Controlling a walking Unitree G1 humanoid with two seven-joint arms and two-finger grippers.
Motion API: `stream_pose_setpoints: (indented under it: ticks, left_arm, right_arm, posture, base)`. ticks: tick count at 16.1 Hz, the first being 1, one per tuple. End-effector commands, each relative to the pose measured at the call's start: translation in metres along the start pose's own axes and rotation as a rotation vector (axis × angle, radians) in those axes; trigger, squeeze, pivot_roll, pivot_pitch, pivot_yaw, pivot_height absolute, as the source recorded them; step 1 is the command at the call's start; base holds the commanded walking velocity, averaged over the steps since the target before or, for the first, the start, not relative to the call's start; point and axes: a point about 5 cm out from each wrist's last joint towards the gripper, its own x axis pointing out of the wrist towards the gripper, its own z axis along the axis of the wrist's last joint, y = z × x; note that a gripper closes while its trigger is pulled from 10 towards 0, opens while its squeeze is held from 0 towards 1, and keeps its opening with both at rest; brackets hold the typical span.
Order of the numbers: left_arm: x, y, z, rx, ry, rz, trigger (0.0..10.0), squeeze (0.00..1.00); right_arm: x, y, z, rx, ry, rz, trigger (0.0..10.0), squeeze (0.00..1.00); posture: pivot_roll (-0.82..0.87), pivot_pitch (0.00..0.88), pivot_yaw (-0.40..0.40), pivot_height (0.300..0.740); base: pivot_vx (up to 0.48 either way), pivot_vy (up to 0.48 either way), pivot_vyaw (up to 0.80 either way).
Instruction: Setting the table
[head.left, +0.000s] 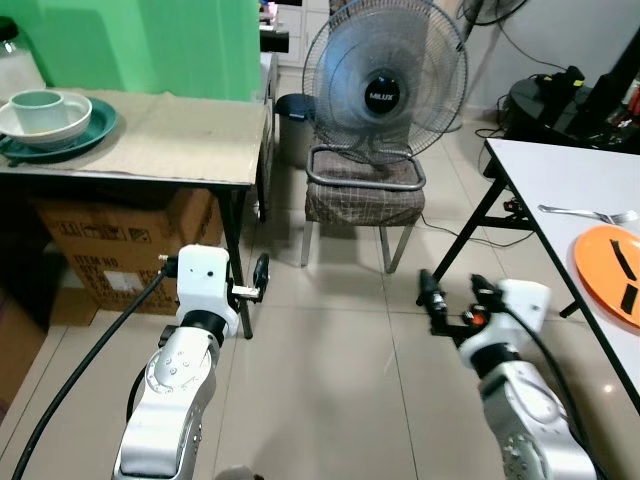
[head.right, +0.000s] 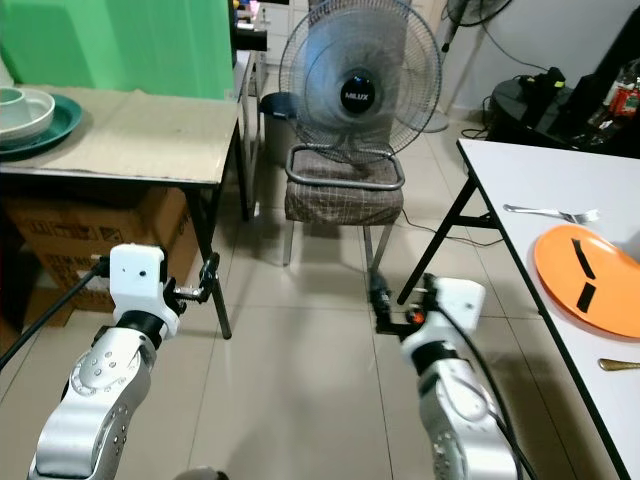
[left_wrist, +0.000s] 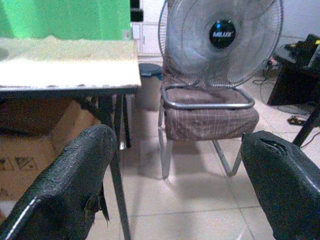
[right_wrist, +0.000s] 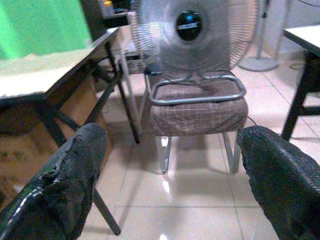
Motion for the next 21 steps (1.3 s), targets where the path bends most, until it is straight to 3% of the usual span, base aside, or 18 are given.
stream_pose_setpoints:
  ticks: [1, 11, 13, 15, 16, 19, 21]
  left_arm:
    - [0.000, 0.000, 0.006, 0.002, -0.026, -0.008, 10.0, 0.00]
    - [-0.002, 0.006, 0.006, 0.025, -0.024, 0.004, 10.0, 0.00]
    - [-0.002, 0.005, 0.006, 0.035, -0.032, -0.009, 10.0, 0.00]
    - [-0.003, 0.010, 0.005, 0.043, -0.043, -0.009, 10.0, 0.00]
    - [-0.005, 0.015, 0.004, 0.043, -0.043, 0.002, 10.0, 0.00]
    - [-0.008, 0.021, 0.006, 0.035, -0.055, 0.017, 10.0, 0.00]
    - [-0.006, 0.020, 0.014, 0.049, -0.076, 0.001, 10.0, 0.00]
  right_arm:
    - [0.003, 0.001, 0.004, -0.031, -0.004, 0.011, 10.0, 0.00]
    - [0.012, 0.004, 0.006, 0.019, -0.023, 0.025, 10.0, 0.00]
    - [0.009, -0.013, 0.008, 0.055, -0.053, -0.058, 10.0, 0.00]
    - [0.006, -0.032, 0.010, 0.039, -0.071, -0.135, 10.0, 0.00]
    - [0.005, -0.034, 0.009, 0.017, -0.071, -0.126, 10.0, 0.00]
    - [0.002, -0.030, 0.011, -0.039, -0.066, -0.043, 10.0, 0.00]
    - [0.004, -0.022, 0.010, -0.008, -0.059, -0.021, 10.0, 0.00]
  posture:
    - [0.03, 0.000, -0.052, 0.740]
    - [0.04, 0.000, -0.058, 0.740]
    - [0.04, 0.000, -0.053, 0.740]
    - [0.03, 0.000, -0.047, 0.740]
    - [0.03, 0.000, -0.047, 0.740]
    - [0.04, 0.000, -0.055, 0.740]
    - [0.05, 0.000, -0.056, 0.740]
  base:
    - [0.315, 0.000, 0.80]
    - [0.310, 0.000, 0.72]
    - [0.296, 0.000, 0.00]
    - [0.287, 0.000, 0.00]
    - [0.281, 0.000, 0.00]
    - [0.290, 0.000, 0.00]
    - [0.313, 0.000, 0.40]
